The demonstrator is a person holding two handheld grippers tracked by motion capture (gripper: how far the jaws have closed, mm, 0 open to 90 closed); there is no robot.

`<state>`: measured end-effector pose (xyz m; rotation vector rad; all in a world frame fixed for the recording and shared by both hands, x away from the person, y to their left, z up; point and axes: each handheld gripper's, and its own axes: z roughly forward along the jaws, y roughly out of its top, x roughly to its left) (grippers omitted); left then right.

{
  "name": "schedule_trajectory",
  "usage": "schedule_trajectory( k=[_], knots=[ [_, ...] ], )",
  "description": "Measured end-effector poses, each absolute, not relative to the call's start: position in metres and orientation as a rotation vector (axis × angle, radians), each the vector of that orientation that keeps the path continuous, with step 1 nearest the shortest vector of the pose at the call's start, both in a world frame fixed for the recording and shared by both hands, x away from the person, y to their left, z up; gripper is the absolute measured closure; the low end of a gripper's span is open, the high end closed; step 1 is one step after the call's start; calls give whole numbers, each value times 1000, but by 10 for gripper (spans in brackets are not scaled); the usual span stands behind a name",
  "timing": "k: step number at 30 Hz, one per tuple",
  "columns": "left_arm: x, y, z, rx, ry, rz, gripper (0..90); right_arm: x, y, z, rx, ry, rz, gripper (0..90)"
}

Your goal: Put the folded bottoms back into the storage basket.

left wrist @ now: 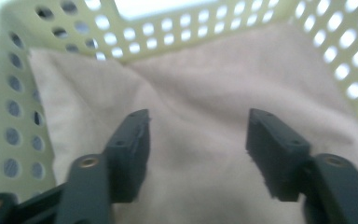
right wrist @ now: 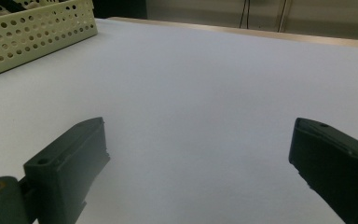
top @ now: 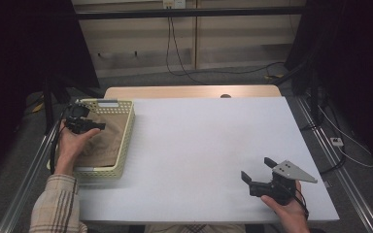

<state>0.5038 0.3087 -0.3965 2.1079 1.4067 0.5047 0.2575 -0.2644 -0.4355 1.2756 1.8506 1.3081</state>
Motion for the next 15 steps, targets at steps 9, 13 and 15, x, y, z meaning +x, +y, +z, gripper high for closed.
schedule_trajectory(
  k=[9,13,15],
  knots=[
    [489,313,-378,1967,1284,541,94,258,-265,-436,1272,1856,1308,42],
    [479,316,-372,1897,1261,577,68,258,-266,-436,1274,1850,1316,42],
    [475,318,-371,1868,1258,592,65,257,-266,-436,1278,1851,1317,42]
  ],
)
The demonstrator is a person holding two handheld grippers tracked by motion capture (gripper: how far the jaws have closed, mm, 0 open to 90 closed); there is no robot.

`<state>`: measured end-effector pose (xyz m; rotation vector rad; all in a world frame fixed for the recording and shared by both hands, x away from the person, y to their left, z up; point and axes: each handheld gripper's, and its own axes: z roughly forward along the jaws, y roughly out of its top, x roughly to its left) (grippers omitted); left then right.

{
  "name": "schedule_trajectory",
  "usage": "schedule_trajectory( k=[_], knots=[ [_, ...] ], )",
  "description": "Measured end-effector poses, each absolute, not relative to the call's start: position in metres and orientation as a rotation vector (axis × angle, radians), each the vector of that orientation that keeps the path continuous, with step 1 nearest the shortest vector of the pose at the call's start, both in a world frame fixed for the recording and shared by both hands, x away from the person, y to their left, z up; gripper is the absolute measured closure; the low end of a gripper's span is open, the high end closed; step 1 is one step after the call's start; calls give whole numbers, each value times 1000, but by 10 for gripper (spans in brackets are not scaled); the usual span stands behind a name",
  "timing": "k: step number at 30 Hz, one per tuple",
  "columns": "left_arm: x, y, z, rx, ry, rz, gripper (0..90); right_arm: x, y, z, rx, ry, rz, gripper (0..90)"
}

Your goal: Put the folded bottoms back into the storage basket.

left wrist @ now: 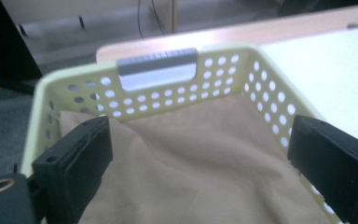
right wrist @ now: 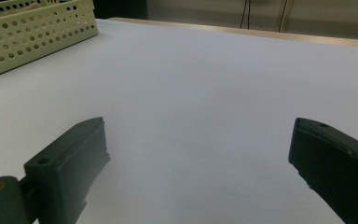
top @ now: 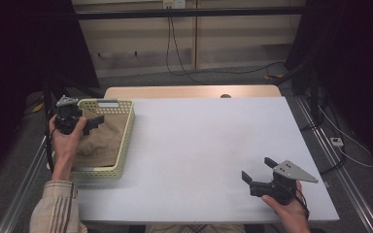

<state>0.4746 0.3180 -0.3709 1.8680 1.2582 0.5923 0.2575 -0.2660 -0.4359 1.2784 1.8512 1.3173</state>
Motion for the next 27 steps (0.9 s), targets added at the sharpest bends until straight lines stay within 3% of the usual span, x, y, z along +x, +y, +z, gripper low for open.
schedule_trajectory(
  k=[27],
  knots=[
    [449,339,-365,1700,1191,654,47,257,-266,-435,1282,1845,1309,43]
  ],
)
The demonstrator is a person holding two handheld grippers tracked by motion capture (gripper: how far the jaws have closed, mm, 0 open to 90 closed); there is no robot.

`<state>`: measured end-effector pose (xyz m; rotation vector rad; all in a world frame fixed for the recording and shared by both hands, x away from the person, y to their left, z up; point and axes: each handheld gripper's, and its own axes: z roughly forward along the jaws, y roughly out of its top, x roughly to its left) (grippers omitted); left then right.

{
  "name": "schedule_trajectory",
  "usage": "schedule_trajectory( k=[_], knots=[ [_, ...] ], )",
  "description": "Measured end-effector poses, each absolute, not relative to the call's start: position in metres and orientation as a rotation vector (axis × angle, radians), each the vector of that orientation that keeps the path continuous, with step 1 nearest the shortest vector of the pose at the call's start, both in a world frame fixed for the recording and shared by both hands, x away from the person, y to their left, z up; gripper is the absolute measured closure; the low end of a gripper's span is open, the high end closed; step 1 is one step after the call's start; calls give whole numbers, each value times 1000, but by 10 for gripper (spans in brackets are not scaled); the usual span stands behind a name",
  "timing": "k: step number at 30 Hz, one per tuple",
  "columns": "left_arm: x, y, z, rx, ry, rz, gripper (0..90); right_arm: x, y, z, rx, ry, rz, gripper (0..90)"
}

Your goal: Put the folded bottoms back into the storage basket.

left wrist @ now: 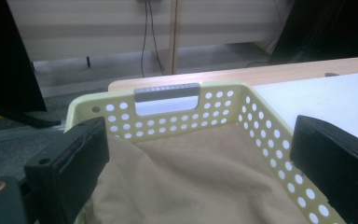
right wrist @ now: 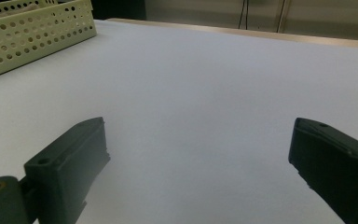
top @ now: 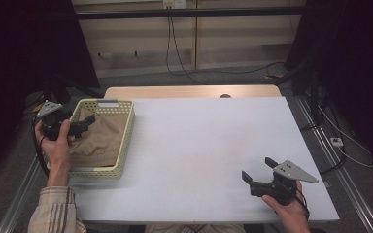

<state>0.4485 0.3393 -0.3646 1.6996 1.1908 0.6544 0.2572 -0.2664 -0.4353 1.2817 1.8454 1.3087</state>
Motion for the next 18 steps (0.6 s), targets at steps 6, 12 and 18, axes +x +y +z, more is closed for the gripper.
schedule_trajectory(
  k=[6,12,18],
  knots=[
    [443,339,-360,1755,1193,671,46,257,-266,-435,1281,1846,1305,43],
    [433,342,-357,1817,1181,660,48,257,-265,-435,1278,1844,1304,43],
    [421,350,-360,1803,1184,613,46,258,-264,-436,1284,1844,1300,43]
  ],
)
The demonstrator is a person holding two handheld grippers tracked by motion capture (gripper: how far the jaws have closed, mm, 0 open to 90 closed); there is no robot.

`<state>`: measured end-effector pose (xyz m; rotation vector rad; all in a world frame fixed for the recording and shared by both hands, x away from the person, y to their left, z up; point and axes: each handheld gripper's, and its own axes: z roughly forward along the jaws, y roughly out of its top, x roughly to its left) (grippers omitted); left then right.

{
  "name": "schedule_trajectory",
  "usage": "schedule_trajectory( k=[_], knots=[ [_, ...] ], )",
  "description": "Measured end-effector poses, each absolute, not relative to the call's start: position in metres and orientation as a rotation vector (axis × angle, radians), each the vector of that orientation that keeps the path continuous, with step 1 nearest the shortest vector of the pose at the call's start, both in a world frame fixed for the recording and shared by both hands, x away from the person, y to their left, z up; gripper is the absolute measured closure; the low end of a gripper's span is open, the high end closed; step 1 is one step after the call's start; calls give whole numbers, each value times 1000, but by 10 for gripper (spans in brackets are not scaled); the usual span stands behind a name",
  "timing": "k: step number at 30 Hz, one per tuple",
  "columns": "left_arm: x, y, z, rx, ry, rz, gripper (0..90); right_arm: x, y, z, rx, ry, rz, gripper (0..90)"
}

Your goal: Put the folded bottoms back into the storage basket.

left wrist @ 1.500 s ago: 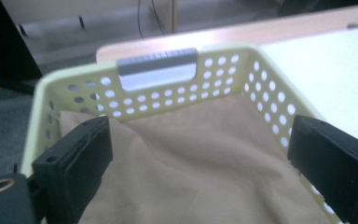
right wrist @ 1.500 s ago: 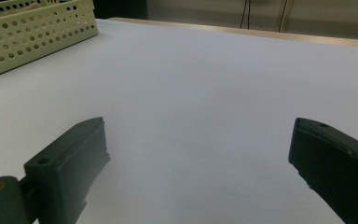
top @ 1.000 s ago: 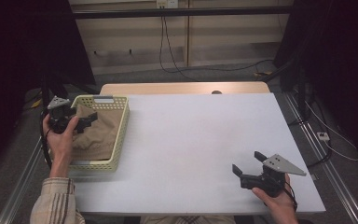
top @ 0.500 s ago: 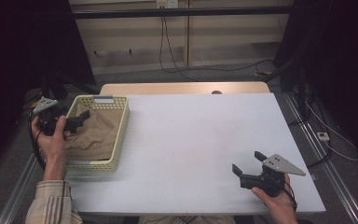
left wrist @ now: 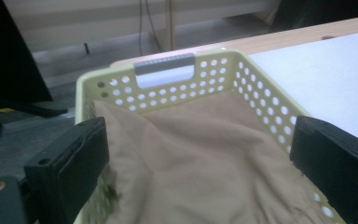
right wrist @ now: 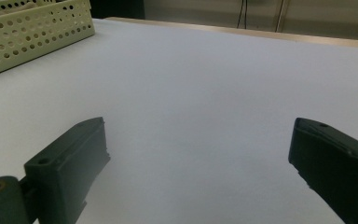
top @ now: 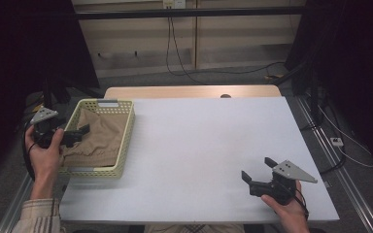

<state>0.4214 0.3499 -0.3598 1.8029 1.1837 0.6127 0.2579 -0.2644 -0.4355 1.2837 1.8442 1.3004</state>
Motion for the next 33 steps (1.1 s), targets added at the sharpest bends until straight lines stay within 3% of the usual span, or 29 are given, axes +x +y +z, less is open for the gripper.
schedule_trajectory(
  k=[12,33],
  knots=[
    [404,358,-359,1803,1195,630,48,258,-264,-436,1281,1845,1302,43],
    [374,328,-352,1891,1101,626,49,258,-263,-436,1284,1847,1305,44]
  ],
)
